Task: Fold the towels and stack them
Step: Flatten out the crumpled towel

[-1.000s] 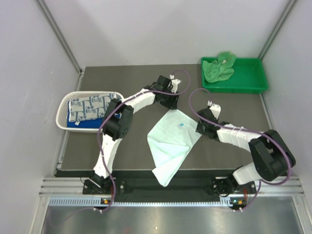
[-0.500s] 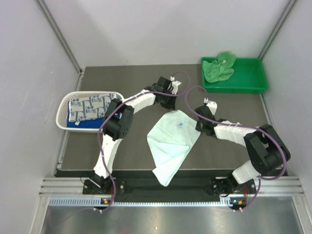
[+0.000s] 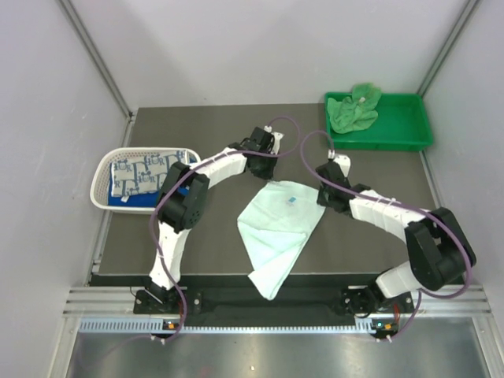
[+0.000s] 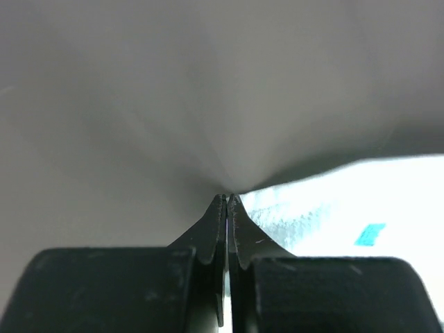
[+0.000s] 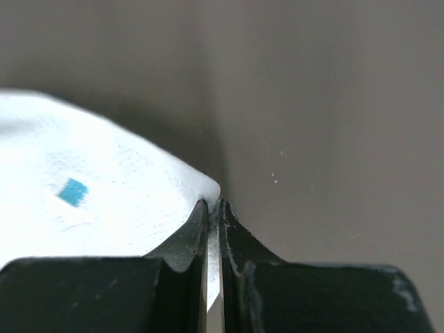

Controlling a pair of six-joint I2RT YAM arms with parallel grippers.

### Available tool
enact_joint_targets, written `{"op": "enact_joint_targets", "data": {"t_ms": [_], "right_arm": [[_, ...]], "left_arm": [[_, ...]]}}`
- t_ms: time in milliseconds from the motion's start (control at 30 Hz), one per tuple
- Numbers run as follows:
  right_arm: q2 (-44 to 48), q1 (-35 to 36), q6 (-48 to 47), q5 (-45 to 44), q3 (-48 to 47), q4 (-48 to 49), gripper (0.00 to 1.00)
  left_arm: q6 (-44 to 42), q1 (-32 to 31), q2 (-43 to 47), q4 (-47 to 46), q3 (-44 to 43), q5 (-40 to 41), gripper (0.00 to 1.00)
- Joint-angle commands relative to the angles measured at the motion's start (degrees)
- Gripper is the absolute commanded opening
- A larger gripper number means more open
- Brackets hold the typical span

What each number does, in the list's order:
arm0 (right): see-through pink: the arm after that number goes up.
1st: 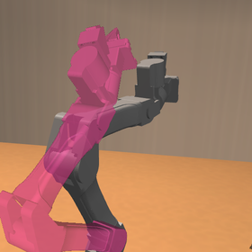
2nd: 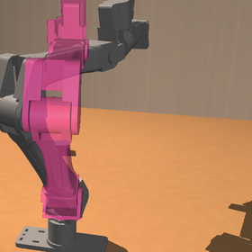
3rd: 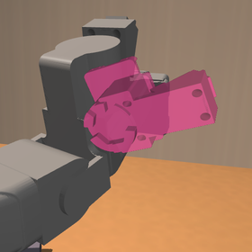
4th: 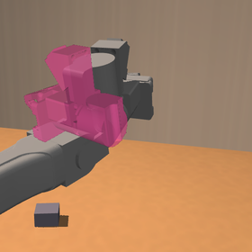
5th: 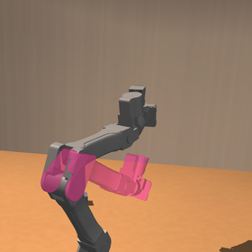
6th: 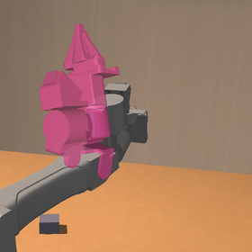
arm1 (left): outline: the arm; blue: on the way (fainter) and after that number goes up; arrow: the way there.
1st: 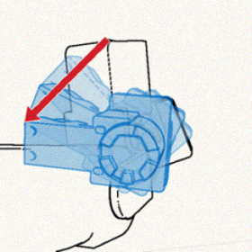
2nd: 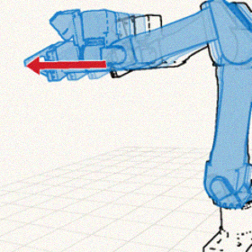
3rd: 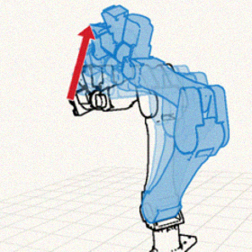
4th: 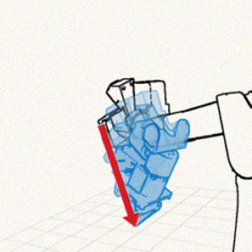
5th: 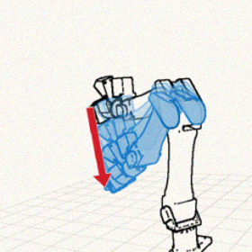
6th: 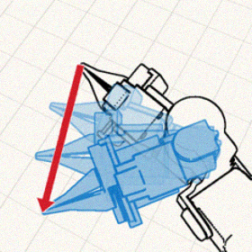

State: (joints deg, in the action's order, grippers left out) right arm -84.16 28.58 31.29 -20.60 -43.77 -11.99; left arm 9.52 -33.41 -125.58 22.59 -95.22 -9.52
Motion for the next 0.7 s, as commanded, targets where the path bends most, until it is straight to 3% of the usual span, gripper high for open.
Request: {"op": "enact_joint_targets", "data": {"t_ms": [0, 233, 667], "right_arm": [[5.8, -0.5, -3.2, -2.9, -5.8, -2.5, 0.0], [10.8, -0.5, -8.4, -3.1, -12.2, -5.9, 0.0], [23.4, 4.6, -17.4, -1.0, -20.6, -8.9, 0.0]], "left_arm": [[2.6, 0.4, 8.8, -0.7, 2.0, 6.7, 0.0], [3.8, 0.4, 19.6, -2.9, 7.2, 11.8, 0.0], [5.0, 0.2, 41.6, -3.3, 15.3, 6.3, 0.0]]}}
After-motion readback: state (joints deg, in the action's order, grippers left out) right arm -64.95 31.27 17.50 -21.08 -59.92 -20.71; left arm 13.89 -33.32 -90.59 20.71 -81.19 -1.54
